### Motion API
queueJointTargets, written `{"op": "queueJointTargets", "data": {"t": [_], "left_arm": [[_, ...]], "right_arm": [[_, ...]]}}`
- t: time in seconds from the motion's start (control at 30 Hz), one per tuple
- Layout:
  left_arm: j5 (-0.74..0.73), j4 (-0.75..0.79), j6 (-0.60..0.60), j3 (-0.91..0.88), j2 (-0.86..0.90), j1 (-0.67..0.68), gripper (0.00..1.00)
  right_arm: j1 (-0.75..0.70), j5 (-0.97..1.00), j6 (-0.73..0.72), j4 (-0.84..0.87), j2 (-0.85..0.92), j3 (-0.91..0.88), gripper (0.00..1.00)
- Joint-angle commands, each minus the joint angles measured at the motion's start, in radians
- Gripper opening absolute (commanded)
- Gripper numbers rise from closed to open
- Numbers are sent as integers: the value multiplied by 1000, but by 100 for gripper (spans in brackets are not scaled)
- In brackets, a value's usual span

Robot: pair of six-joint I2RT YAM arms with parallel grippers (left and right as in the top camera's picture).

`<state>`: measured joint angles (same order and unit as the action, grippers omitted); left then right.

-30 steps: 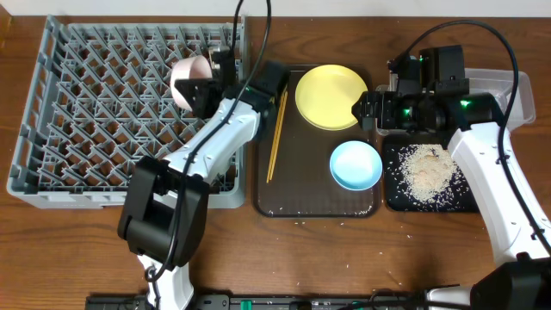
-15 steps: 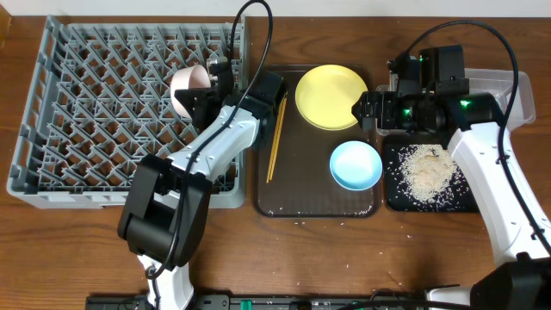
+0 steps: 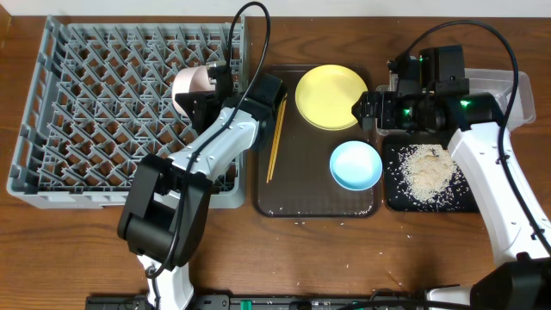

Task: Sort waste into correct bins and load items into the dishwasher
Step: 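Lift the white bowl and stand it upright in the dish rack, then release the white bowl and reach the left gripper to the blue bowl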

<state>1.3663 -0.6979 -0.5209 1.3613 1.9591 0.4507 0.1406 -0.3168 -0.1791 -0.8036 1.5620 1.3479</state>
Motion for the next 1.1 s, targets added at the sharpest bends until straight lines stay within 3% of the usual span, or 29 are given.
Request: {"op": "queueJointTargets", "data": {"t": [0.0,0.43,0.73,0.9,1.07], "left_arm": [[-24,0,-16,-18,9,-5,8],[-24,-1,-11,-18,9,60,9],[-116,-3,-12,-18,8,91,33],[-246,0,-11,-13,8,92,49],[-467,-3,89,21,0,91,54]], "right_arm": [[-3,6,-7,-1,-13,4,99],[-3,6,-7,-1,-13,4,99],[-3,6,-7,-1,-13,4,99],[-3,6,-7,-1,-13,4,99],[-3,6,-7,-1,-13,4,99]]}}
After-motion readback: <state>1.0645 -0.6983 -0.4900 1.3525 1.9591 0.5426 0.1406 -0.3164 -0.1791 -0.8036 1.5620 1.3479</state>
